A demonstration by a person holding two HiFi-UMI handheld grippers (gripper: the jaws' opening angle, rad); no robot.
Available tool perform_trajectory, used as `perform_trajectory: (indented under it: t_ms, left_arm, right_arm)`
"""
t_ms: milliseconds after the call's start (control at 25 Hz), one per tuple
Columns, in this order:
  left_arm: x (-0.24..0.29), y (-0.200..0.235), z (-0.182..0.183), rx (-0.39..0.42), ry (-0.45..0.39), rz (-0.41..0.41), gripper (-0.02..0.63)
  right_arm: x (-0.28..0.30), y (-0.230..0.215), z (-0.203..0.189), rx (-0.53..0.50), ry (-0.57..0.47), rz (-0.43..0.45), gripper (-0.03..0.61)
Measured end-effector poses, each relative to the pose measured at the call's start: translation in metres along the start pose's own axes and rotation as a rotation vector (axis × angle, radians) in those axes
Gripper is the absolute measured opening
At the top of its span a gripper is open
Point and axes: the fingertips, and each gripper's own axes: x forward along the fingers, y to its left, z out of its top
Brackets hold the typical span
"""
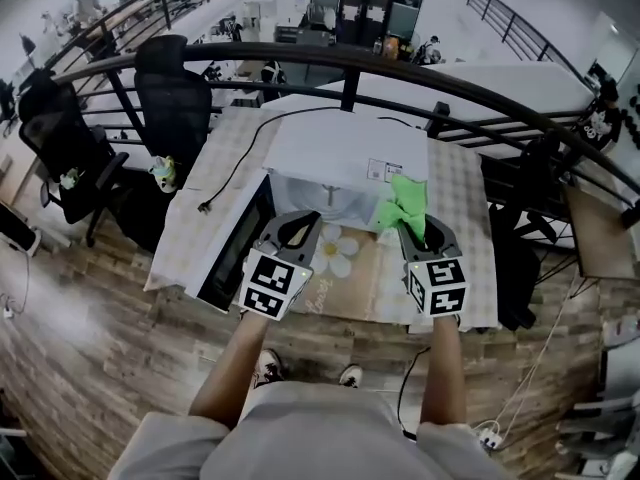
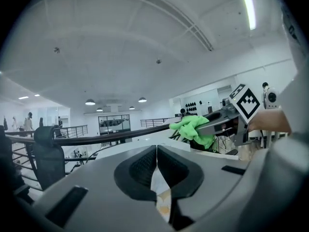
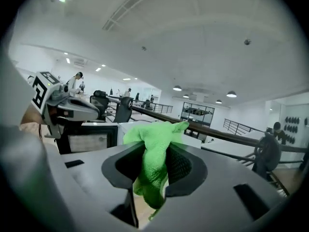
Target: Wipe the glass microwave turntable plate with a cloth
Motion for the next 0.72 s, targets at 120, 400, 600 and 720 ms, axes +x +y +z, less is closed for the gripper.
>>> perform_trajectory:
  t_ms: [120,400,600,720]
  left_arm:
    - [0.000,-0.003,0.023,0.017,-0.038,-0.017,0.020]
    - [-0.003,-0.001,0.053,0.064,-0.087,-0.032,0.020]
    - [-0.007,0.005,0.066,0.089,-0.105,-0.029,0.020]
    - [-0.009,0.011,0.069,0.103,-0.107,-0.018,0.020]
  right_arm:
    - [-0.025,-0.012,0.020,0.012,-0.059,-0.055,0.128]
    - [-0.057,-0.016,0.057,-0.054,-0.129,-0.108,0.127]
    - [-0.061,-0.004,0.071,-0.083,-0.148,-0.103,0.127]
    - [-0.057,-0.001,0.072,-0.090,-0.145,-0.097,0.127]
